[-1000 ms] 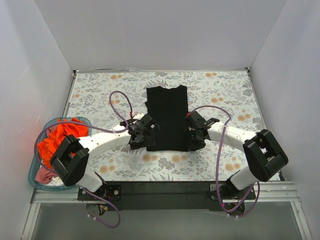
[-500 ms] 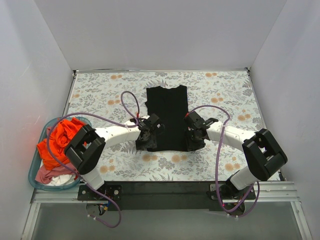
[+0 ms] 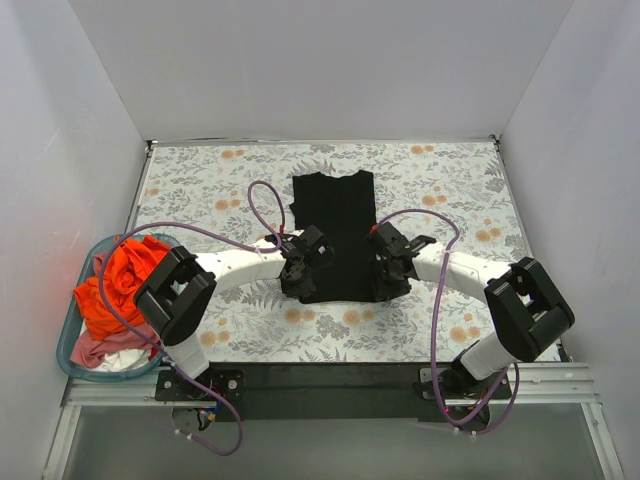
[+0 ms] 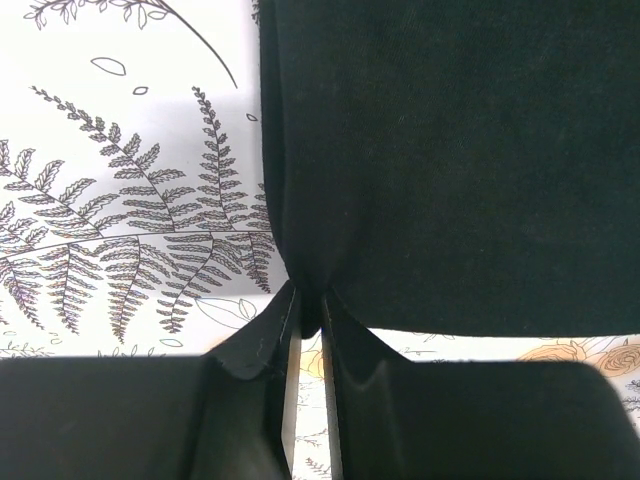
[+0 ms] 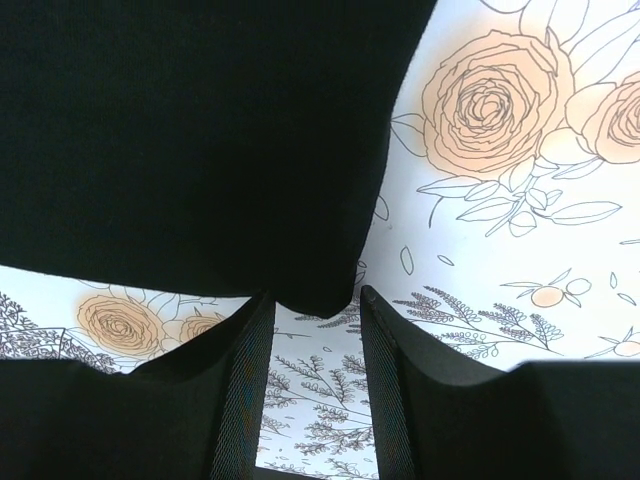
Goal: Fold and stack the t-shirts
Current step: Fold the tshirt
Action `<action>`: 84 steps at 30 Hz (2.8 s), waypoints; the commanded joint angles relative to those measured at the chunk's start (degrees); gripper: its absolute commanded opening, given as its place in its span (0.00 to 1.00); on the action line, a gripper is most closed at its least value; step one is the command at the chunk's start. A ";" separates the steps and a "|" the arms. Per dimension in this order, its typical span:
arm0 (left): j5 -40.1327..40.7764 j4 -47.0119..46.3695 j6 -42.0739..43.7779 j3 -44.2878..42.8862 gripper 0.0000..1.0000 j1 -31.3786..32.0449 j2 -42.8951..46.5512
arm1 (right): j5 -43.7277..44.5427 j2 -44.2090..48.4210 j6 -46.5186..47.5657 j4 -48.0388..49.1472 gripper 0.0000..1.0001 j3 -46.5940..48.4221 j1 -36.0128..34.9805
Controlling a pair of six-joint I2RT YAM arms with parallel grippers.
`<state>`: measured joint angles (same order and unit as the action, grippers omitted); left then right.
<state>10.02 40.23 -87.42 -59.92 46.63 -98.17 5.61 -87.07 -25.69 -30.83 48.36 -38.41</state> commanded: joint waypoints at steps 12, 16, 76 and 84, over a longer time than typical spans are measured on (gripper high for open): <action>0.18 3.54 0.84 0.24 0.00 0.13 -1.41 | -2.00 -6.63 3.28 -0.55 0.11 0.86 -0.35; -1.50 7.40 0.85 1.20 0.00 2.58 1.73 | -5.16 -1.55 3.99 -6.69 0.01 1.48 -2.62; -5.10 -8.05 11.48 -15.67 0.00 -33.27 -9.94 | -26.96 -46.61 19.45 -11.46 0.01 71.09 13.63; -3.61 -10.26 10.78 -14.08 0.00 -33.18 -8.89 | -26.09 -43.38 18.66 -6.71 0.21 67.40 13.89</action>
<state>1.39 30.79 -76.93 -74.59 14.52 -109.49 -21.65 -134.61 -7.53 -41.78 116.99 -25.23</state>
